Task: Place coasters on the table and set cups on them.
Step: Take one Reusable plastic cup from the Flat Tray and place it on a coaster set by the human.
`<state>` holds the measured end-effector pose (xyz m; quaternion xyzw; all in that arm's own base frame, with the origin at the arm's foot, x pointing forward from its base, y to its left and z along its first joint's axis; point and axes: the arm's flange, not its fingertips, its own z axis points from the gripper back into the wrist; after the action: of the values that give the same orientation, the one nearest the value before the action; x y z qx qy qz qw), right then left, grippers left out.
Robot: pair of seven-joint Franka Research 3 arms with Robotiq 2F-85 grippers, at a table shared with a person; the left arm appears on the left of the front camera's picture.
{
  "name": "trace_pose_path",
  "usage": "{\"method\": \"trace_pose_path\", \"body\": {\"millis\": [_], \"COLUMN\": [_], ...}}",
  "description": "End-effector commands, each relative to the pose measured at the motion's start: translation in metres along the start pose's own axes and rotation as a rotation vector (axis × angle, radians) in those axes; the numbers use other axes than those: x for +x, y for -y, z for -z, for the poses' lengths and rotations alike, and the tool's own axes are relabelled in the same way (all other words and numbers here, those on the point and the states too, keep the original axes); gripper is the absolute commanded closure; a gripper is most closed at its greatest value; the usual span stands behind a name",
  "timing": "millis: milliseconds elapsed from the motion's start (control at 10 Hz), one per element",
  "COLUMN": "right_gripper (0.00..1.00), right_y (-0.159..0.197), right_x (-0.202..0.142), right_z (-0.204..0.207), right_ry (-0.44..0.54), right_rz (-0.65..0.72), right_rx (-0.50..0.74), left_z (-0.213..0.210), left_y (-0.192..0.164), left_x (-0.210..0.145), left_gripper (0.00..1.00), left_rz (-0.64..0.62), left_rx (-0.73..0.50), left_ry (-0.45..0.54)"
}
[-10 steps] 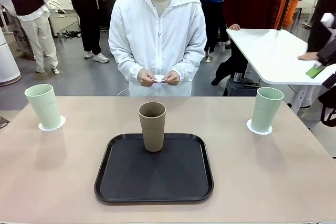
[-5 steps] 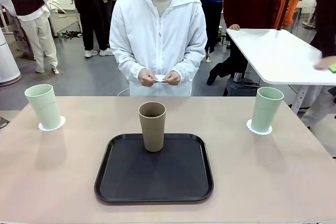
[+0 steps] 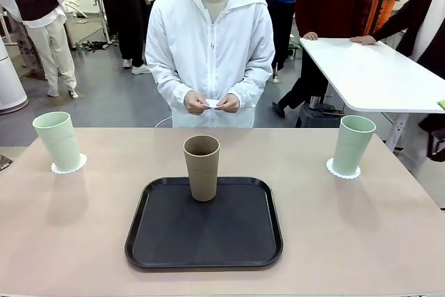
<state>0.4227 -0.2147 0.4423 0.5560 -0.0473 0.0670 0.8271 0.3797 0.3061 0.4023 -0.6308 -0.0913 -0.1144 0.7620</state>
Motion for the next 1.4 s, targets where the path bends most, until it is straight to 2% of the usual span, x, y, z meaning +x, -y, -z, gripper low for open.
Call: {"method": "trace_pose_path", "body": {"millis": [0, 600, 700, 800, 1300], "right_gripper": [0.00, 0.00, 0.00, 0.00, 0.00], "right_y": [0.010, 0.036, 0.034, 0.032, 0.032], "right_x": [-0.006, -0.020, -0.022, -0.022, -0.022], "right_z": [0.008, 0.021, 0.021, 0.018, 0.018], "right_ry": [0.078, 0.120, 0.107, 0.085, 0.085], "right_rz": [-0.020, -0.015, -0.040, 0.005, 0.005], "right_rx": [0.036, 0.108, 0.120, 0.092, 0.092], "left_z": [-0.001, -0.001, -0.001, -0.001, -0.001], "left_y": [0.002, 0.002, 0.002, 0.002, 0.002], "left_x": [0.000, 0.000, 0.000, 0.000, 0.000], "left_gripper": [0.00, 0.00, 0.00, 0.00, 0.00], "left_rz": [-0.004, -0.004, -0.004, -0.004, -0.004], "left_rx": [0.008, 0.008, 0.008, 0.008, 0.008], "left_ry": [0.000, 0.000, 0.000, 0.000, 0.000]}}
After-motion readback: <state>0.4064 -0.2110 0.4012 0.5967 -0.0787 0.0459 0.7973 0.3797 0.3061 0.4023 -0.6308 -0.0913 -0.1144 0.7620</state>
